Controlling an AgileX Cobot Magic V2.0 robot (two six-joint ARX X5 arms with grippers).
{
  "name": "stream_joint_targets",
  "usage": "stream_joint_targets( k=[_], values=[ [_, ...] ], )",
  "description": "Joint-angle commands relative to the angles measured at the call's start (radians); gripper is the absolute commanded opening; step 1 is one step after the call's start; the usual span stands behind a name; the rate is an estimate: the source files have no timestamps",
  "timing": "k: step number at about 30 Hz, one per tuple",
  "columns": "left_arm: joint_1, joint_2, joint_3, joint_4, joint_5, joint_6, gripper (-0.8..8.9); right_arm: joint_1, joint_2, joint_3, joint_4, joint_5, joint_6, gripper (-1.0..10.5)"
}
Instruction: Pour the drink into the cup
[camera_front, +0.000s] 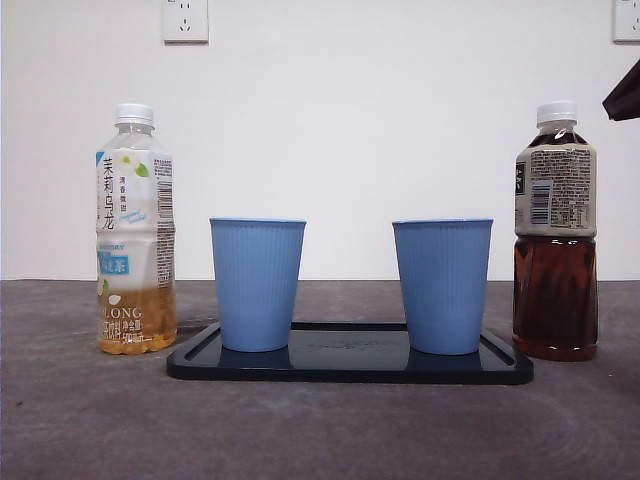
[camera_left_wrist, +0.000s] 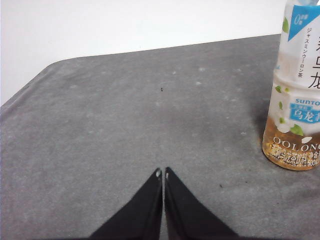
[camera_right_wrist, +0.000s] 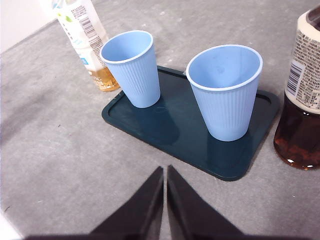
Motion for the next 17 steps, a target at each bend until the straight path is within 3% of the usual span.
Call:
stream_joint_targets(
  k=[1,9,13,17],
  values=[
    [0.001,-0.002,-0.013,-0.023,0.002,-0.003,0.06,0.006,0.002,0.008,0.012,0.004,0.003,0.1],
    [0.001,-0.002,-0.013,-0.023,0.002,-0.003,0.06,0.006,0.002,0.008,0.014,0.005,0.002,0.1],
    [0.001,-0.002,-0.013,-0.023,0.002,-0.003,0.06,0.003,-0.009,0.008,0.018,0.142,-0.061,0.1],
    [0.001,-0.002,-0.013,-0.023,0.002,-0.003,0.06,-0.092,-0.081,0.008,0.011,0.154,-0.067,0.1]
  ],
)
